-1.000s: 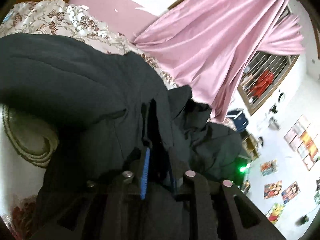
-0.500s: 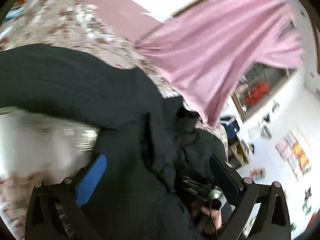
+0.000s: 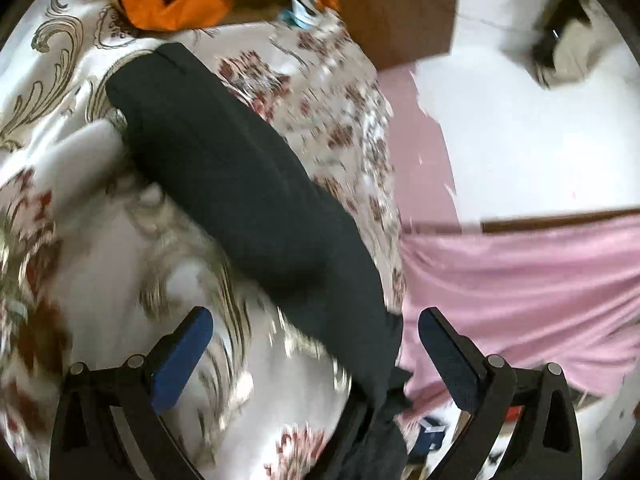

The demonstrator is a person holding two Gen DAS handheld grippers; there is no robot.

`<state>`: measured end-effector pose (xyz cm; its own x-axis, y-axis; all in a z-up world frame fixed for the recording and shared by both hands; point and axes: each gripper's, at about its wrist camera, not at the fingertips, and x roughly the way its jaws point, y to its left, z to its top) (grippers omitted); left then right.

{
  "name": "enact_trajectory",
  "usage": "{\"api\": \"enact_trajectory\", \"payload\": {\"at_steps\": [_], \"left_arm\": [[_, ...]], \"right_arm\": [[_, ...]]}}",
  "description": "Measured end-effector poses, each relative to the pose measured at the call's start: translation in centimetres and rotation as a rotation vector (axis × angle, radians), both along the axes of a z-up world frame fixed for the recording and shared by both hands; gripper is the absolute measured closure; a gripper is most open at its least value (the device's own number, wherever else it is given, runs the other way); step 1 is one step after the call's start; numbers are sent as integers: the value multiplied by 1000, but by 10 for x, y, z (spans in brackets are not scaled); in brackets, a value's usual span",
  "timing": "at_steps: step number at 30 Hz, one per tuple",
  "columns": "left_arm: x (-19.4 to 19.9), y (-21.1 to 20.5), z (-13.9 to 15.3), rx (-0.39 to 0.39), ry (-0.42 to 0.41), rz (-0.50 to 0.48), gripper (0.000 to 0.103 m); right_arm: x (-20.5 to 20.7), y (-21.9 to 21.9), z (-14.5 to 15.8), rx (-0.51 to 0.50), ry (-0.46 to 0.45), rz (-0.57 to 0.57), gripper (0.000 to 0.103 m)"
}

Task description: Fold large clothes

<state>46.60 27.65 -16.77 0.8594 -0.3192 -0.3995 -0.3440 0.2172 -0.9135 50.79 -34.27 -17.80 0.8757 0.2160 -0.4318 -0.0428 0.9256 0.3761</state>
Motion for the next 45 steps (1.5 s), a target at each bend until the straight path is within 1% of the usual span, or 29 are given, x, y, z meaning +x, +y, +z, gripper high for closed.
{"api": "enact_trajectory", "payload": {"at_steps": [1, 3, 5, 7, 9, 10, 11, 12, 13, 14, 15, 16, 17, 19, 20, 22, 25, 26, 27, 28, 30, 31, 33, 34, 35, 37, 39, 42, 45], "left_arm": [[5, 2, -2, -7, 6, 4, 0], [19, 6, -12, -46, 23, 3, 0], [31, 11, -19, -87, 39, 28, 0], [37, 16, -20, -105, 44, 51, 0], [41, 20, -18, -103, 41, 67, 1], [43, 19, -14, -74, 53, 73, 9], [43, 21, -10, -44, 73, 77, 24], [44, 23, -5, -12, 90, 73, 31], [46, 22, -1, 18, 100, 65, 47], [47, 21, 3, 63, 122, 58, 65], [47, 19, 7, 105, 139, 55, 72], [47, 18, 14, 154, 147, 53, 82], [46, 16, 21, 194, 141, 52, 86], [42, 11, 40, 257, 102, 51, 91], [40, 9, 49, 286, 85, 52, 92], [39, 1, 77, 365, 29, 42, 94], [39, -23, 132, 495, -92, -11, 94], [39, -32, 148, 531, -125, -30, 94], [39, -45, 168, 579, -170, -58, 94], [40, -54, 179, 611, -198, -78, 95], [39, -87, 215, 718, -280, -148, 95], [36, -100, 225, 752, -304, -170, 95], [34, -140, 248, 864, -366, -248, 94], [33, -153, 253, 895, -382, -276, 94], [33, -175, 258, 940, -406, -325, 95], [30, -212, 259, 1001, -446, -414, 95], [25, -243, 256, 1036, -482, -493, 95], [17, -289, 245, 1055, -528, -626, 95], [12, -326, 231, 1056, -538, -735, 95]], "right_arm": [[-1, 2, -1, -5, 5, -1, 2], [-5, 2, -1, -15, 12, -2, 2], [-4, 4, 1, -20, 18, 0, 2], [-3, 3, 1, -20, 22, 0, 2], [-4, 2, 3, -21, 24, 2, 2], [-3, 2, 3, -21, 26, 4, 2], [-4, 2, 4, -21, 28, -1, 2], [-3, 2, 4, -21, 32, 2, 2], [-3, 3, 4, -24, 34, 2, 2], [-2, 3, 4, -25, 34, 2, 2], [-2, 4, 4, -25, 35, 1, 2], [-2, 3, 4, -23, 33, 1, 2], [-3, 3, 4, -22, 32, 0, 2], [-4, 2, 5, -14, 29, -4, 2], [-4, 2, 4, -10, 28, -9, 2], [-8, 2, 5, -2, 27, -22, 2], [-13, 2, 4, 11, 26, -35, 2], [-16, 1, 4, 26, 9, -44, 2], [-20, 1, 4, 36, 6, -47, 2], [-25, -1, 4, 53, 1, -53, 2], [-35, -5, 3, 87, -5, -72, 2], [-41, -9, 2, 117, -17, -81, 2], [-53, -15, -1, 168, -46, -85, 2], [-58, -17, -1, 186, -57, -83, 2], [-61, -18, -2, 192, -61, -85, 2], [-70, -18, -1, 191, -68, -106, 2], [-80, -18, -1, 209, -76, -106, 2], [-101, -23, 7, 216, -87, -91, 2], [-121, -33, 17, 163, -74, -90, 2]]}}
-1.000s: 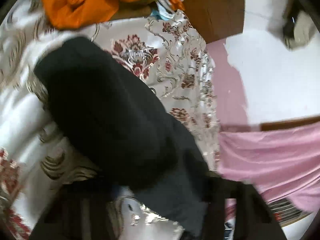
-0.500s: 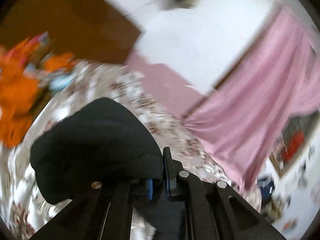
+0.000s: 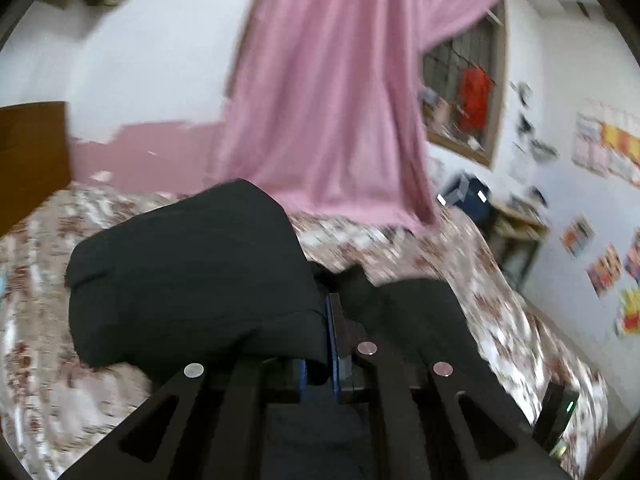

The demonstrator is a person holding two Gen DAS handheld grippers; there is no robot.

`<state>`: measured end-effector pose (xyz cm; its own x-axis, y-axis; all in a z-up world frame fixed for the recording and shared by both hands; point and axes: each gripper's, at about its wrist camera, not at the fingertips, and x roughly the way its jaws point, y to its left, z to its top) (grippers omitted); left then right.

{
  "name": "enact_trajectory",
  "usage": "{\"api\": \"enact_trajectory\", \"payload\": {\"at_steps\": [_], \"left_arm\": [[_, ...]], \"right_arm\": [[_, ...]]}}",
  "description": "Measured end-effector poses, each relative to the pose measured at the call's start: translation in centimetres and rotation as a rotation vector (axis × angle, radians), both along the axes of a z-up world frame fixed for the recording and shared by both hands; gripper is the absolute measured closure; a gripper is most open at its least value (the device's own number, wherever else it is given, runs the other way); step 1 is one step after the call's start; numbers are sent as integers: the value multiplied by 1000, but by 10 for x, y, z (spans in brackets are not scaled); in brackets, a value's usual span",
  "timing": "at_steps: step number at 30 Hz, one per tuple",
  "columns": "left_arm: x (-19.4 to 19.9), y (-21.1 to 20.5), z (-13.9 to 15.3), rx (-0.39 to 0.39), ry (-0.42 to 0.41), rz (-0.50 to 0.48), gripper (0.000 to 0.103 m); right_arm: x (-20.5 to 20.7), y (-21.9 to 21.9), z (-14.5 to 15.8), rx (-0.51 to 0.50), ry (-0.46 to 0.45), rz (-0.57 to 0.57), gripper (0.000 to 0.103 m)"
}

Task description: Fold large clothes

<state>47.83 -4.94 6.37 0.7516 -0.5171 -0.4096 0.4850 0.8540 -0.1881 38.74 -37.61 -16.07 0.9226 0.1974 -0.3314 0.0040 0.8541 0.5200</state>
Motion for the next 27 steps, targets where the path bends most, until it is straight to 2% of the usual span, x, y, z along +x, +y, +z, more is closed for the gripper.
{"api": "enact_trajectory", "payload": {"at_steps": [4, 6, 9, 12, 16, 18, 20, 21, 24, 27], "left_arm": [[-1, -48, -37, 61, 96, -95, 95], [0, -63, -58, 99, 145, -128, 95], [7, -77, -91, 156, 221, -179, 95], [2, -87, -117, 224, 265, -211, 94], [-7, -89, -135, 304, 297, -229, 90], [-11, -89, -140, 324, 332, -261, 75], [-19, -90, -144, 326, 372, -321, 25], [-25, -89, -143, 323, 366, -343, 19], [-44, -85, -137, 342, 311, -365, 19], [-53, -76, -134, 338, 317, -361, 19]], "right_arm": [[-20, -27, 11, 56, -13, -9, 2], [-23, -37, 14, 44, 30, -59, 2], [-28, -48, 14, -7, 85, -110, 2], [-36, -58, 8, -4, 102, -120, 2], [-42, -67, -4, 16, 108, -132, 2], [-43, -65, -6, 15, 102, -133, 2], [-40, -61, -9, 1, 108, -134, 2], [-41, -59, -11, -8, 111, -133, 2], [-42, -57, -11, -19, 114, -130, 2], [-44, -58, -12, -17, 117, -129, 2]]}}
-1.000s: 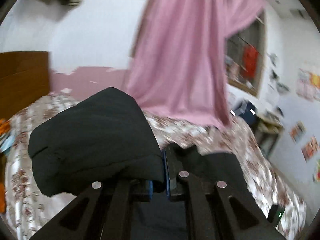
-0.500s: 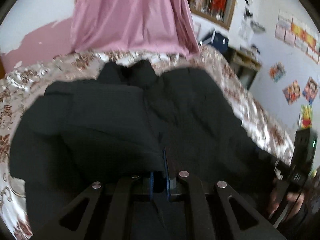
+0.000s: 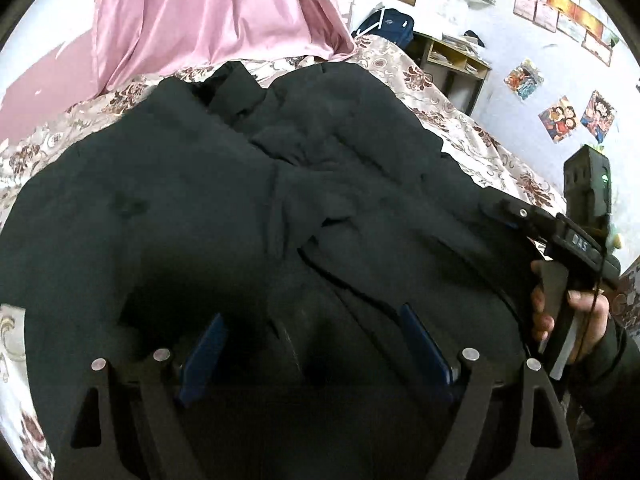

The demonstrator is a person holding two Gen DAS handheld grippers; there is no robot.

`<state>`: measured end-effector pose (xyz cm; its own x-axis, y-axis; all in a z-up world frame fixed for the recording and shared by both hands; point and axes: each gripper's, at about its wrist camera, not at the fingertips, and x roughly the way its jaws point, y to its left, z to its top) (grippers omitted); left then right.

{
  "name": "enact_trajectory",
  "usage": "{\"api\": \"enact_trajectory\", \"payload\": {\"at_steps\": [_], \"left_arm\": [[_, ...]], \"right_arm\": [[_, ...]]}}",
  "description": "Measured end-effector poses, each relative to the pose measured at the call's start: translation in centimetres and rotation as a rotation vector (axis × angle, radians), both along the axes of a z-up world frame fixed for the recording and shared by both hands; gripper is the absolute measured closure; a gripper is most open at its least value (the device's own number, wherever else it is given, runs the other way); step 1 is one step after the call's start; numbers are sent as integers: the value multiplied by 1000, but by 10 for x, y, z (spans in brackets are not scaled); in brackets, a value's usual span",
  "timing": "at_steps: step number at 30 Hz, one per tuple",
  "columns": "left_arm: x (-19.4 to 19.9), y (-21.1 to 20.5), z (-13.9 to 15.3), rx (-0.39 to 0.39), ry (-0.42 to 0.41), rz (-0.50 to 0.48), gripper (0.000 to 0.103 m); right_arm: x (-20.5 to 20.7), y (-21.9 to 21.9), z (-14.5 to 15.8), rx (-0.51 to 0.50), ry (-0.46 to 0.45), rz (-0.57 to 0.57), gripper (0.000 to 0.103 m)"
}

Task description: Fold large clothes

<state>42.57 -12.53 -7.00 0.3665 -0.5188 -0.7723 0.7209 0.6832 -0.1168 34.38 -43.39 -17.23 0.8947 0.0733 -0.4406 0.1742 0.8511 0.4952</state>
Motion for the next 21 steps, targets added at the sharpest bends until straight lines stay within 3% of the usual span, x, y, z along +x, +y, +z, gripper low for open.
{"api": "enact_trajectory", "payload": {"at_steps": [4, 7, 9, 13, 16, 18, 19, 20, 21], "left_arm": [[-6, 20, 13, -24, -51, 52, 19], [-13, 49, 27, -13, -187, 239, 16], [-13, 77, 34, -16, -228, 384, 13], [-7, 123, 35, -39, -194, 509, 8], [-2, 149, 31, -27, -173, 579, 8], [-1, 164, 27, -48, -165, 621, 8], [-1, 172, 27, -63, -152, 642, 8], [2, 174, 26, -70, -145, 656, 8], [2, 180, 27, -76, -141, 671, 8]], "right_arm": [[-3, 1, 0, 39, -9, 46, 2], [-1, 12, 5, 59, -28, 134, 1], [8, 24, 8, 42, -9, 200, 1], [39, 47, 1, 40, 126, 274, 1], [58, 58, -9, -22, 276, 177, 2], [62, 64, -8, -41, 285, 134, 4], [65, 68, -7, -52, 290, 118, 16], [66, 71, -7, -59, 293, 112, 48], [70, 74, -8, -47, 300, 121, 65]]}}
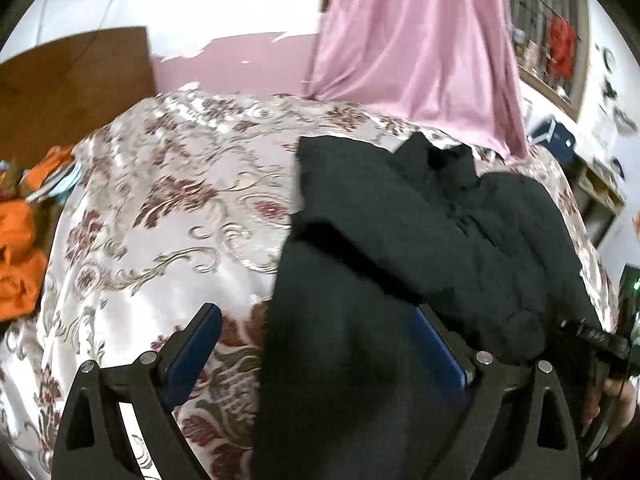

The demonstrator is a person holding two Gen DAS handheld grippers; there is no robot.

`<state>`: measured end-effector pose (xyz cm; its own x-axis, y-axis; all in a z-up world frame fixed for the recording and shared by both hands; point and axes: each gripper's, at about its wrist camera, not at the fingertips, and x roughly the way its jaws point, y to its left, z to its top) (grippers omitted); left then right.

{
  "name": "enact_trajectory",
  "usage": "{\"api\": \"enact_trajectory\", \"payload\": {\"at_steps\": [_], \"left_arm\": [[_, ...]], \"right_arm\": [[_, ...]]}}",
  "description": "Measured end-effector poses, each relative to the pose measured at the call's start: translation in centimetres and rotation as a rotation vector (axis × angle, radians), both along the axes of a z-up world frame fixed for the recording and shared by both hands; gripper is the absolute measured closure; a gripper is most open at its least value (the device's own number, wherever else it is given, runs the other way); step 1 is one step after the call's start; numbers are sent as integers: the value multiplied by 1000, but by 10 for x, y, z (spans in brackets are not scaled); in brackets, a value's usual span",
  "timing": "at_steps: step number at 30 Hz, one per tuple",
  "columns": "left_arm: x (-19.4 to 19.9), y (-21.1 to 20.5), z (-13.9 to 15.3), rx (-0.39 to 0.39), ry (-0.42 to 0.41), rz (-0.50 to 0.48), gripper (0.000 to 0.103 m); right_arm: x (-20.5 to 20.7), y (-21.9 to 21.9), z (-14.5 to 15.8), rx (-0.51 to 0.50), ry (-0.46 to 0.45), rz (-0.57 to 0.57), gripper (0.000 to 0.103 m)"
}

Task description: Fold large clothes

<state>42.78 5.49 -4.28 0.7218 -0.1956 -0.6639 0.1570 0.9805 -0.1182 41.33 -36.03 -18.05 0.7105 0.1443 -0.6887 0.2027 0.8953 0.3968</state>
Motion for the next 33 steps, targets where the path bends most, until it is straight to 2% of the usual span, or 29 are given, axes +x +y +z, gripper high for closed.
{"api": "enact_trajectory", "payload": {"at_steps": [1, 3, 4, 6, 9, 13, 15, 17, 19, 21, 22, 23, 24, 25, 26, 28, 30, 33], "left_arm": [[5, 1, 0, -1, 1, 3, 8], [7, 5, 5, -4, -17, 11, 8], [6, 6, 8, -3, -30, 12, 8], [7, 6, 13, 9, -53, 16, 8], [8, 4, 17, 10, -67, 7, 8], [9, -3, 16, 37, -71, -6, 8], [13, -7, 12, 55, -64, -5, 8], [17, -12, 9, 70, -51, -7, 8], [25, -18, 11, 83, -55, -19, 8], [39, -24, 17, 75, -56, -45, 8], [51, -30, 21, 63, -47, -63, 8], [62, -35, 23, 54, -45, -74, 8], [71, -40, 24, 45, -46, -84, 8], [83, -48, 25, 36, -48, -102, 8], [98, -58, 25, 30, -42, -127, 8], [126, -78, 20, 20, 5, -169, 8], [147, -91, 15, -22, 28, -177, 8], [167, -112, 4, -75, 47, -201, 8]], "right_arm": [[3, 1, -4, 34, 24, -1, 79], [4, 1, -6, 48, 38, 5, 90], [2, 2, -3, 40, 25, 17, 99], [-4, 2, 8, 15, -19, 30, 100], [-16, -4, 41, -63, -130, 15, 101], [-31, -26, 87, -210, -249, -100, 101], [-33, -38, 97, -256, -269, -145, 101], [-26, -45, 99, -297, -234, -147, 101], [-21, -47, 95, -376, -189, -194, 99], [-16, -39, 98, -454, -209, -189, 96], [-16, -36, 101, -473, -223, -170, 83], [-10, -29, 105, -481, -244, -140, 61], [0, -23, 110, -466, -268, -99, 51], [12, -19, 113, -427, -294, -37, 47], [20, -16, 113, -398, -298, 3, 47], [52, -8, 111, -325, -244, 126, 47], [87, -2, 99, -286, -189, 222, 47], [117, -2, 81, -265, -163, 250, 47]]}}
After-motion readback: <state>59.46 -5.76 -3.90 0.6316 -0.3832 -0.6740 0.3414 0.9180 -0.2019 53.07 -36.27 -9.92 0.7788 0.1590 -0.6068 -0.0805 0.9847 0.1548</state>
